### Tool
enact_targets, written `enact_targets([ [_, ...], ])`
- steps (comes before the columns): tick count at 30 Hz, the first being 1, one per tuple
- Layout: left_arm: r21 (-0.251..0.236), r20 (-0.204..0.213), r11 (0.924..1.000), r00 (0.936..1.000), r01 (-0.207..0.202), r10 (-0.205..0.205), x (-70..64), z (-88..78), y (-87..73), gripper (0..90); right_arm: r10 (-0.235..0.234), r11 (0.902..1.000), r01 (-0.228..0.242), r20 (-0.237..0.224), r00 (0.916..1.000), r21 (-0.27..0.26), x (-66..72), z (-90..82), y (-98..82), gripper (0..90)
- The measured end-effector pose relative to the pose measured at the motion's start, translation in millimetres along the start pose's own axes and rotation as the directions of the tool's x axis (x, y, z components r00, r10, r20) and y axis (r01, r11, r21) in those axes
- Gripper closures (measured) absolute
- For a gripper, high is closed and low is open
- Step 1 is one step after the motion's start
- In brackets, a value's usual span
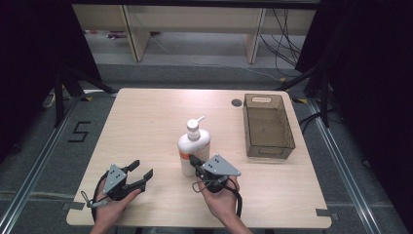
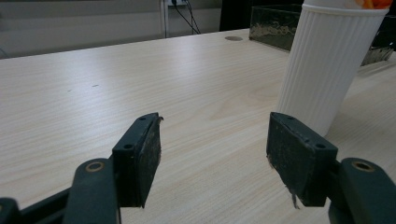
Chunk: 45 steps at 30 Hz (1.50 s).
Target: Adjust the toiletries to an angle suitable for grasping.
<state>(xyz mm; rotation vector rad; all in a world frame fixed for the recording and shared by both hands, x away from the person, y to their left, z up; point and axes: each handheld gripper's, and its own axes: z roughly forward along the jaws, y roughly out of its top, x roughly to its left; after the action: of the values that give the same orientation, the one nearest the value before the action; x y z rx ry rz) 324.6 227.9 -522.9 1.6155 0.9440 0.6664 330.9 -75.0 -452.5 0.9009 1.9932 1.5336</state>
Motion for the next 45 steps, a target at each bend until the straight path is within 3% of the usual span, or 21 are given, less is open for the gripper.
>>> enact_targets([
  [4, -0.001, -0.001, 1.0000, 1.0000, 0.000, 0.000, -0.2, 0.0, 0.0, 35.0, -0.011, 0.9999, 0.011, 0.006, 0.9999, -0.008, -0.1, 2.8, 0.4, 90.0],
  [5, 0.000, -0.001, 1.0000, 1.0000, 0.000, 0.000, -0.2, 0.0, 0.0, 35.0, 0.015, 0.9999, -0.015, 0.007, 0.9999, 0.003, 1.7, 3.0, 0.2, 90.0],
  [8, 0.000, -0.001, 1.0000, 1.0000, 0.000, 0.000, -0.1, 0.0, 0.0, 35.0, 0.016, 0.9999, -0.016, 0.006, 0.9999, -0.002, 2.4, 5.9, -0.8, 90.0],
  [9, 0.000, -0.001, 1.0000, 1.0000, 0.000, 0.000, -0.1, 0.0, 0.0, 35.0, -0.007, 0.9999, 0.007, 0.016, 0.9998, 0.009, 1.8, 5.9, -0.7, 90.0],
  [10, 0.000, -0.001, 1.0000, 1.0000, 0.000, 0.000, -0.1, 0.0, 0.0, 35.0, 0.009, 0.9999, -0.009, 0.011, 0.9999, 0.015, 2.7, 6.8, -1.3, 90.0],
  [12, 0.001, -0.001, 1.0000, 1.0000, 0.000, 0.000, 0.1, 0.1, 0.0, 35.0, -0.004, 1.0000, 0.004, 0.012, 0.9999, 0.007, 1.7, 8.0, -1.9, 90.0],
  [13, -0.010, 0.005, 1.0000, 1.0000, 0.001, -0.001, 0.4, 1.2, -0.3, 35.0, 0.031, 0.9992, -0.032, 0.012, 0.9994, 0.023, 3.9, 8.6, -3.0, 90.0],
  [16, -0.001, 0.001, 1.0000, 1.0000, -0.001, 0.001, 0.2, 0.4, 0.0, 34.9, 0.022, 0.9995, -0.022, 0.002, 0.9997, 0.020, 2.1, 11.2, -3.5, 90.0],
  [20, -0.001, 0.000, 1.0000, 1.0000, 0.002, -0.002, 0.1, 0.0, 0.0, 35.0, 0.048, 0.9983, -0.049, 0.020, 0.9986, 0.033, 3.0, 11.1, -3.8, 90.0],
  [29, -0.001, 0.004, 0.9999, 0.9999, 0.013, -0.013, 0.9, 0.2, 0.0, 34.9, 0.046, 0.9988, -0.046, 0.025, 0.9986, 0.016, 2.2, 18.1, -4.4, 90.0],
  [31, -0.001, 0.004, 0.9999, 0.9999, 0.013, -0.013, 1.0, 0.1, 0.1, 34.9, 0.024, 0.9995, -0.025, 0.030, 0.9992, 0.019, 1.6, 19.9, -3.6, 90.0],
  [33, 0.000, 0.005, 0.9999, 0.9999, 0.013, -0.013, 1.1, 0.1, 0.1, 34.9, 0.043, 0.9989, -0.044, 0.023, 0.9988, 0.014, 2.7, 21.5, -4.2, 90.0],
  [35, 0.001, 0.006, 0.9999, 0.9999, 0.014, -0.014, 1.2, 0.2, 0.1, 34.9, 0.020, 0.9994, -0.021, 0.033, 0.9992, 0.029, 2.3, 23.3, -4.1, 90.0],
  [37, 0.002, 0.007, 0.9999, 0.9999, 0.013, -0.013, 1.5, 0.3, 0.2, 34.9, 0.053, 0.9984, -0.053, 0.018, 0.9984, 0.020, 3.5, 26.3, -5.5, 89.2],
  [39, 0.003, 0.009, 0.9999, 0.9999, 0.014, -0.014, 1.5, 0.4, 0.2, 34.8, 0.025, 0.9993, -0.026, 0.026, 0.9993, 0.028, 2.7, 26.9, -4.9, 87.6],
  [41, 0.002, 0.010, 0.9999, 0.9999, 0.014, -0.014, 1.5, 0.3, 0.1, 34.7, 0.052, 0.9985, -0.052, 0.010, 0.9986, 0.019, 5.1, 28.3, -5.0, 85.7],
  [45, 0.004, 0.011, 0.9999, 0.9999, 0.011, -0.011, 2.1, 1.2, 0.5, 34.5, 0.039, 0.9992, -0.039, 0.012, 0.9992, -0.004, 8.6, 21.8, -1.1, 80.4],
])
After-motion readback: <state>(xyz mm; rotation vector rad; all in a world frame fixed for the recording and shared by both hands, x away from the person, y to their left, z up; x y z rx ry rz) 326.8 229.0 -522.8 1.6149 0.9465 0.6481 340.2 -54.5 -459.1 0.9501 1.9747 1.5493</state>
